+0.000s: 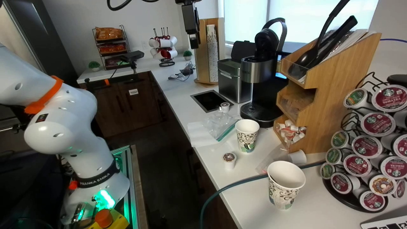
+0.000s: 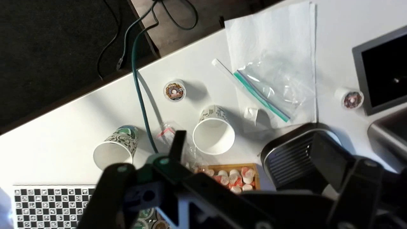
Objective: Close the coffee maker
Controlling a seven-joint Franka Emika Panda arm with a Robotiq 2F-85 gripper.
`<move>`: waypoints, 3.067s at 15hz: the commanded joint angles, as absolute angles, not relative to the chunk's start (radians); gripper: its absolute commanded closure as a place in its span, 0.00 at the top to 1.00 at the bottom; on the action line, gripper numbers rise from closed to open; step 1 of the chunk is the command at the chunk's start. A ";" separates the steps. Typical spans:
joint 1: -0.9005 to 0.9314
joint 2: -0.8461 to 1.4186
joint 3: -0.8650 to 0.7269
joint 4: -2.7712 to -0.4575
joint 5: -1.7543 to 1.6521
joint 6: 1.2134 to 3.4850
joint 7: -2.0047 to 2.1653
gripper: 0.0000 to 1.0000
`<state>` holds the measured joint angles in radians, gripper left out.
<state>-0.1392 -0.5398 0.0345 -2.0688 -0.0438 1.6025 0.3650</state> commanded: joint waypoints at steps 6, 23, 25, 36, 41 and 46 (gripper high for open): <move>-0.140 -0.462 0.047 -1.968 -0.066 1.570 0.436 1.00; -0.091 -0.059 0.100 -1.323 -0.009 1.578 1.214 1.00; -0.091 -0.049 0.099 -1.310 -0.009 1.578 1.219 1.00; 0.033 0.296 0.106 -0.999 -0.182 1.879 1.596 1.00; 0.039 0.327 0.093 -1.002 -0.169 1.870 1.572 1.00; 0.072 0.378 0.069 -0.975 -0.249 1.974 1.712 1.00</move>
